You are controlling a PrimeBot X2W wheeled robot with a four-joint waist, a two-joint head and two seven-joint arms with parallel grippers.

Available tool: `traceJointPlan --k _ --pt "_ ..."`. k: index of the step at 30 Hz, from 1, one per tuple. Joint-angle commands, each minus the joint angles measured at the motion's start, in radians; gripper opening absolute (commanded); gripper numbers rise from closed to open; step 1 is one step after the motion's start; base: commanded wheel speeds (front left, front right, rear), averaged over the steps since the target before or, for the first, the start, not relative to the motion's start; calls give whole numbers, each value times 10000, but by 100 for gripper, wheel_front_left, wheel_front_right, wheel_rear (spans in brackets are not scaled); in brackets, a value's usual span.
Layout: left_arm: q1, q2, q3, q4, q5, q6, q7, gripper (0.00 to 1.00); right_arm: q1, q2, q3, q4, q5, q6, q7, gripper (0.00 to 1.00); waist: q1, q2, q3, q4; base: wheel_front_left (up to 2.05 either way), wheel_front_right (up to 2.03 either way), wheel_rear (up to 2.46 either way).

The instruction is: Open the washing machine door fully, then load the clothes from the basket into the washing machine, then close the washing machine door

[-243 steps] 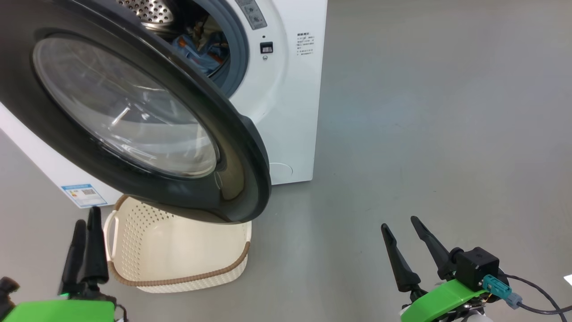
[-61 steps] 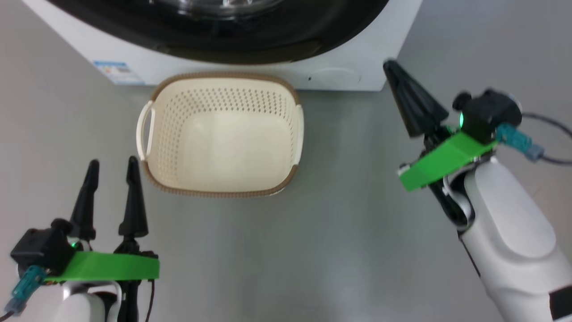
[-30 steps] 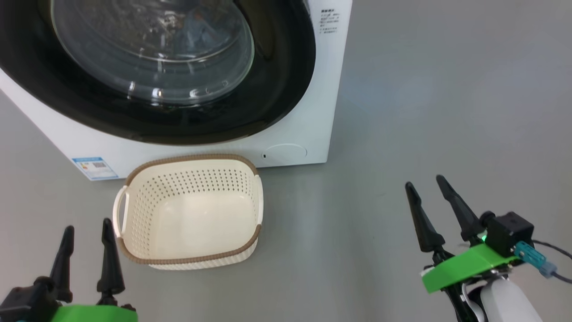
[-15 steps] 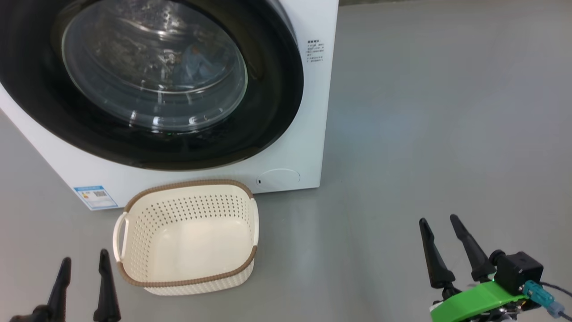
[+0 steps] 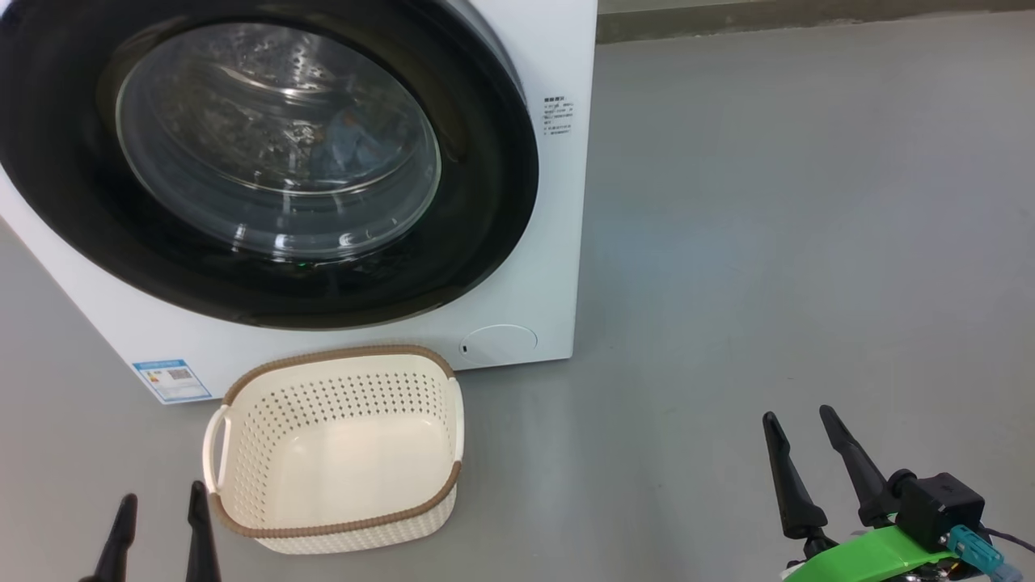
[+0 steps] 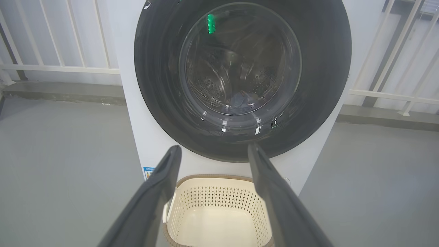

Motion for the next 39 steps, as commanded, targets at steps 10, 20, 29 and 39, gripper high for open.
traceJointPlan --k 10,20,29,39 --pt "93 156 191 -248 140 -15 -65 100 2 47 82 -257 -125 -55 -48 100 0 0 -79 188 0 0 0" --pt "338 -234 -209 587 111 2 31 0 168 90 -29 586 54 4 24 0 0 0 -88 225 0 0 0" --pt "155 -206 -221 694 -917 0 298 0 110 78 -84 583 1058 -1 281 0 8 0 -102 238 0 0 0" --pt "-77 -174 -233 827 -2053 -2 590 0 9 66 -151 604 2164 -5 566 0 1 0 -86 251 0 0 0"
